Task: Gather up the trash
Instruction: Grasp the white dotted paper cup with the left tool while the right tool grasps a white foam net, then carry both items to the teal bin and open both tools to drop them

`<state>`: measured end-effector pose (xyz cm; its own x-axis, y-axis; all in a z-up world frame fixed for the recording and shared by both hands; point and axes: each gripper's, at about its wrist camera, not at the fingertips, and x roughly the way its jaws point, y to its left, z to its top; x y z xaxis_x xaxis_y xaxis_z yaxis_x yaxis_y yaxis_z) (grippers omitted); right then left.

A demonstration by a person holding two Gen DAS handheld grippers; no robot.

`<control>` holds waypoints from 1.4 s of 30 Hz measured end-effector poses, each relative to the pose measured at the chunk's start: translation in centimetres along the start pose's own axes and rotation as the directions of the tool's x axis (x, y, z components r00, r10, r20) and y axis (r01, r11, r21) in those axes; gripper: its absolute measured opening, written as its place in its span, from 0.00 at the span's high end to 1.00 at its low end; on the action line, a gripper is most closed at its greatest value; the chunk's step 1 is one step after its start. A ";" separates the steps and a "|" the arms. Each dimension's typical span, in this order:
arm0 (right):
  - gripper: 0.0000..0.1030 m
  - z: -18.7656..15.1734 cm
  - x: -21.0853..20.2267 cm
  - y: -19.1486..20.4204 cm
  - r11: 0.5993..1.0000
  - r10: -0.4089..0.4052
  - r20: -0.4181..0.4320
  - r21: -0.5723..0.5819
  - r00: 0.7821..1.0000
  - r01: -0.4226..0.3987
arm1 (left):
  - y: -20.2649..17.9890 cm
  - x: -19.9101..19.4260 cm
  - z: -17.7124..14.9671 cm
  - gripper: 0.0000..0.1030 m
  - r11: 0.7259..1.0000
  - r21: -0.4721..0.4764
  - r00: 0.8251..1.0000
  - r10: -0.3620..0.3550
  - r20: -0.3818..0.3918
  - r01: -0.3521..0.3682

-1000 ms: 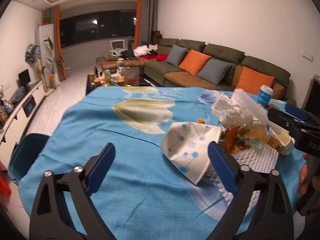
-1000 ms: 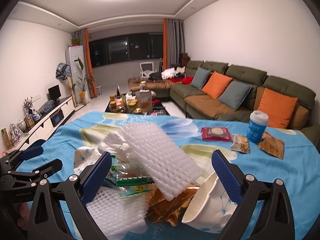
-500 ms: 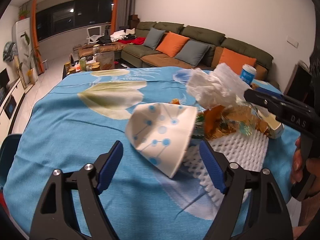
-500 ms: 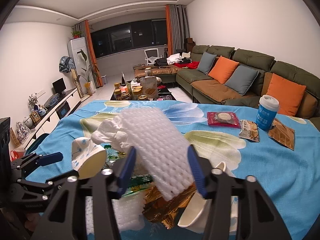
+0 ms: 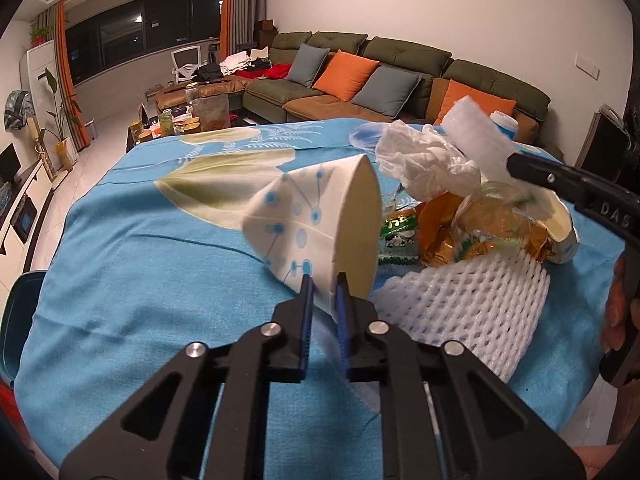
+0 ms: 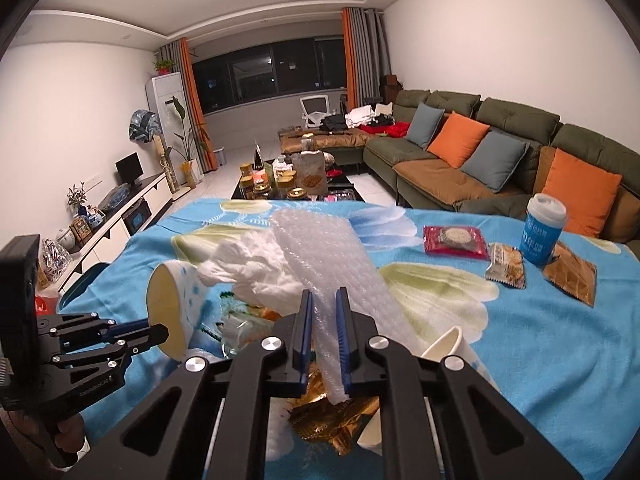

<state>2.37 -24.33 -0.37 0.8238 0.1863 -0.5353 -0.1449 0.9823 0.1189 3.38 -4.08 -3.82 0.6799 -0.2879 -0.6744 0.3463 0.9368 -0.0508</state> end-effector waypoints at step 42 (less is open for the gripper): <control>0.90 6.3 -1.0 10.5 0.871 0.490 0.078 -0.083 0.868 -0.484 | 12.8 -11.6 -2.2 0.97 0.968 -0.167 0.968 0.209 0.141 -0.185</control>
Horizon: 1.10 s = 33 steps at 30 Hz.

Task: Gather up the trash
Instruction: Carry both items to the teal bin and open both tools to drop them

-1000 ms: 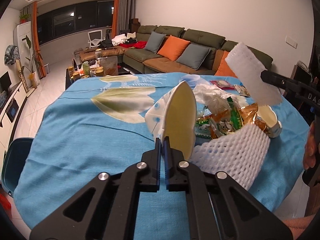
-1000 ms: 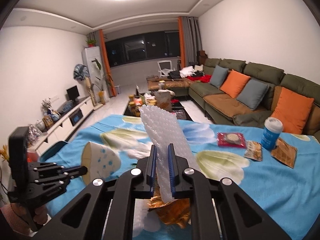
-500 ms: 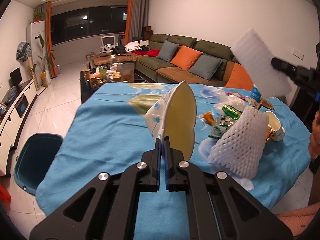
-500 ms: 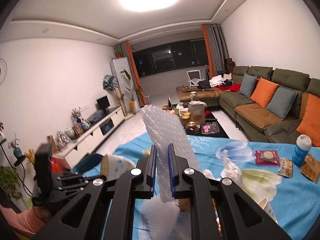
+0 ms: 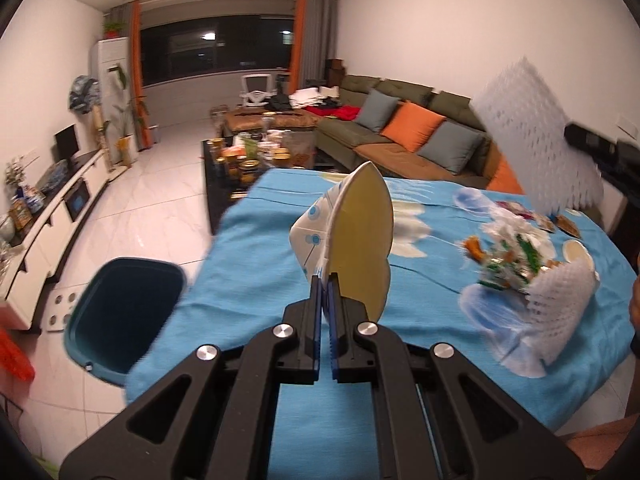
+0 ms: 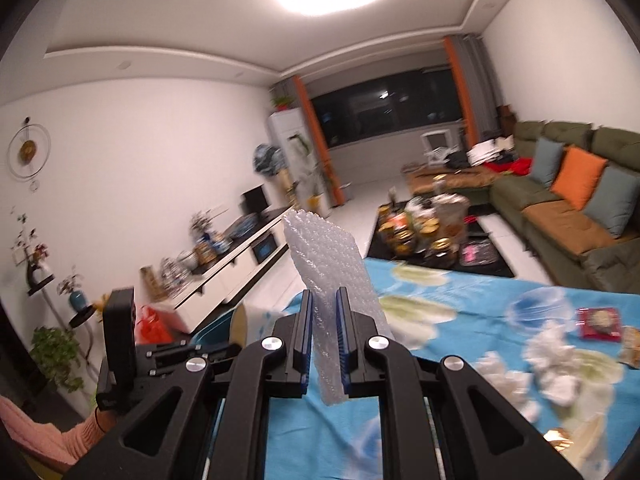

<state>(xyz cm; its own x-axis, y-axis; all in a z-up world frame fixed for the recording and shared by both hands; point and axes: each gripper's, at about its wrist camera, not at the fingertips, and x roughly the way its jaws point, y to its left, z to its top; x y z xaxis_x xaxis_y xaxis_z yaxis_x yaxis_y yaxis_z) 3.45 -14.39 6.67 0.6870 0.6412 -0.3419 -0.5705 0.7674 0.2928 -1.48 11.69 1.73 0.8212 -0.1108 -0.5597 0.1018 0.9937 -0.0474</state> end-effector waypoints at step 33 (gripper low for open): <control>0.90 -1.7 31.7 15.7 0.913 0.403 -0.411 0.119 0.818 -0.390 | 23.0 4.2 -2.6 0.96 0.886 -0.224 0.911 0.371 -0.182 -0.406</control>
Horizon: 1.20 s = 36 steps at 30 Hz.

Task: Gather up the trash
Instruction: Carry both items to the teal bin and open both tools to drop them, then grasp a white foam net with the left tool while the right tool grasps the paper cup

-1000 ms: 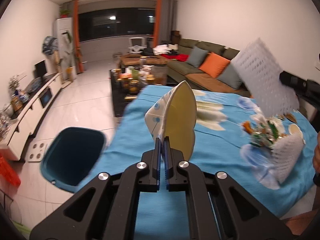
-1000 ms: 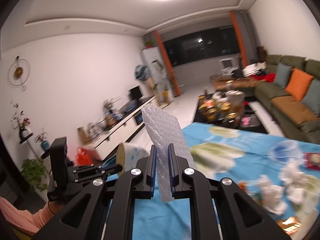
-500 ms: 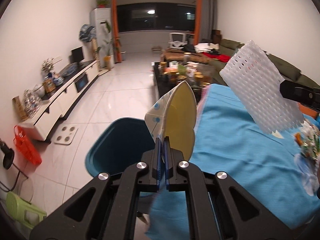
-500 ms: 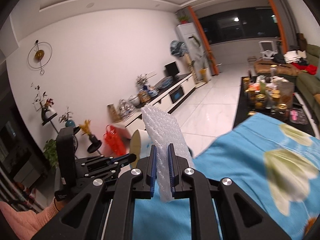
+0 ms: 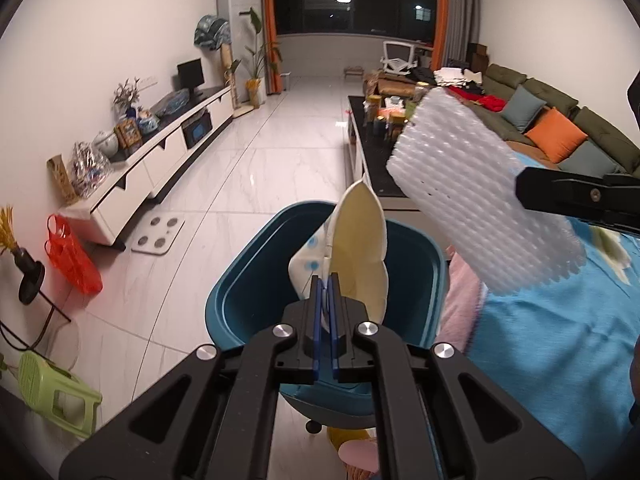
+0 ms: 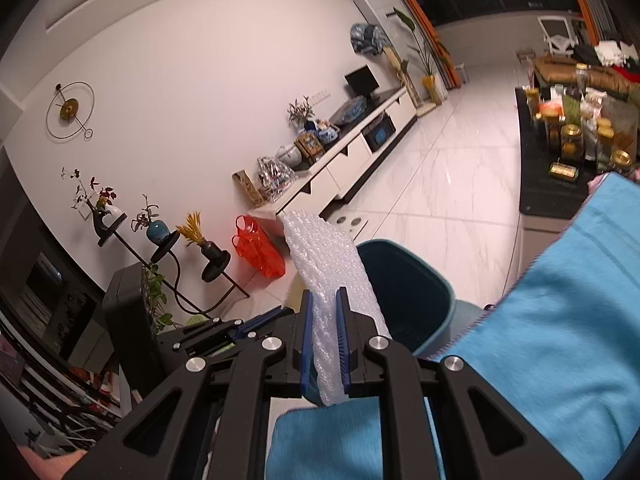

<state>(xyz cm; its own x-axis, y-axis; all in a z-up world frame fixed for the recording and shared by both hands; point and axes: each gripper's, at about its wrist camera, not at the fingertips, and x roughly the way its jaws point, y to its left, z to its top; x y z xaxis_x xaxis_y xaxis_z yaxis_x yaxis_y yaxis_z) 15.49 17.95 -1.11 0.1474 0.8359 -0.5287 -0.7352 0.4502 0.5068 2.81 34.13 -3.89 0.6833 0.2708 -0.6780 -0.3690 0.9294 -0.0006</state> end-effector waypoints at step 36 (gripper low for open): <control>0.48 -3.6 -10.1 -0.4 0.989 -0.148 0.096 -0.009 0.984 0.149 | -7.9 -9.1 -3.0 0.39 0.974 0.121 0.965 -0.208 0.163 0.190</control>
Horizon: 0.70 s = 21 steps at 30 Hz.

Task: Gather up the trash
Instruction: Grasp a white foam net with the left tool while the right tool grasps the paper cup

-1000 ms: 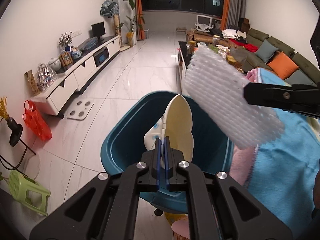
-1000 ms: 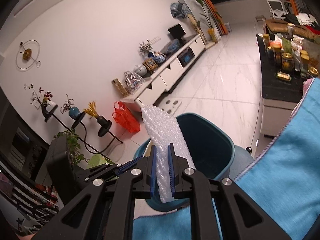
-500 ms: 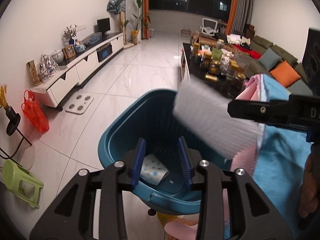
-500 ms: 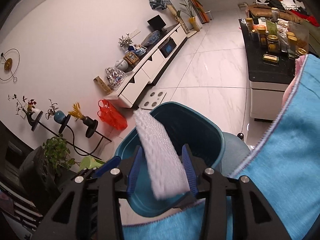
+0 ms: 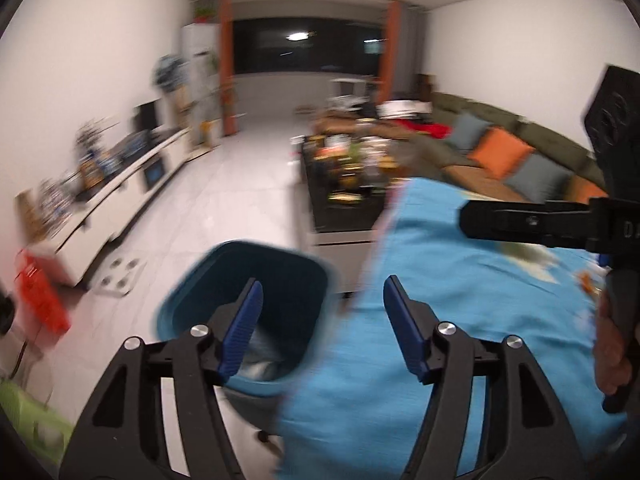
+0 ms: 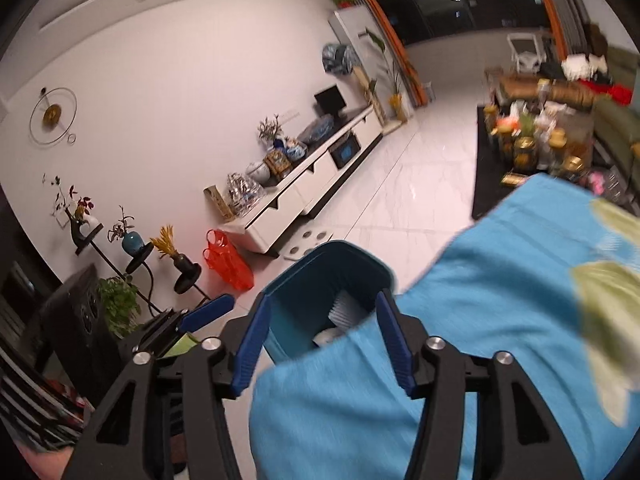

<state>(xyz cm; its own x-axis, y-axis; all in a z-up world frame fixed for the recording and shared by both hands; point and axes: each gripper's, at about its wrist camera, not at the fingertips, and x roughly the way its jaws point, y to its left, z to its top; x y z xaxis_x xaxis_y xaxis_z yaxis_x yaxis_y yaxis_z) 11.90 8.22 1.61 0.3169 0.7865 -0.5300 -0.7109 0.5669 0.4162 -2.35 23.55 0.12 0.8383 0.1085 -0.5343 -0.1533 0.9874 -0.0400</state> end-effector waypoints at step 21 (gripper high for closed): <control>0.35 -16.3 -30.2 -11.0 0.754 -0.653 0.198 0.262 0.731 0.602 | -28.8 -1.9 -5.9 0.27 0.674 0.203 0.701 -0.648 -0.298 0.710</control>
<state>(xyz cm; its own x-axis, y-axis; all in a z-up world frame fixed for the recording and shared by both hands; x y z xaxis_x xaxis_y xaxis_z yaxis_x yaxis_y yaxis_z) -0.10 -25.76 0.95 0.8200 0.2537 -0.5131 -0.1811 0.9653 0.1880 -2.62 -5.77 -2.75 0.5314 -0.5981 -0.5999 0.5980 0.7665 -0.2345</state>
